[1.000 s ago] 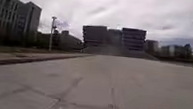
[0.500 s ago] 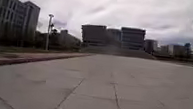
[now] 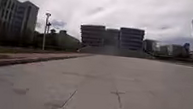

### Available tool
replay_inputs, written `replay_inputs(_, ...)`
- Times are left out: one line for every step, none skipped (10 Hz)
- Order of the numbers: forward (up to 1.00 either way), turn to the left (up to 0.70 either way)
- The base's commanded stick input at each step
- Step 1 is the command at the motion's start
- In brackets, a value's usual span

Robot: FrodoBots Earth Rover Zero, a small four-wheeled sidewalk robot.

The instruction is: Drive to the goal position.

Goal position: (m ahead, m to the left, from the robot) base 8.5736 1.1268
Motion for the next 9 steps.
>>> replay_inputs(1.00,0.00)
replay_inputs(1.00,0.00)
replay_inputs(1.00,0.00)
replay_inputs(1.00,0.00)
replay_inputs(1.00,0.00)
replay_inputs(1.00,0.00)
replay_inputs(1.00,0.00)
replay_inputs(1.00,0.00)
replay_inputs(1.00,0.00)
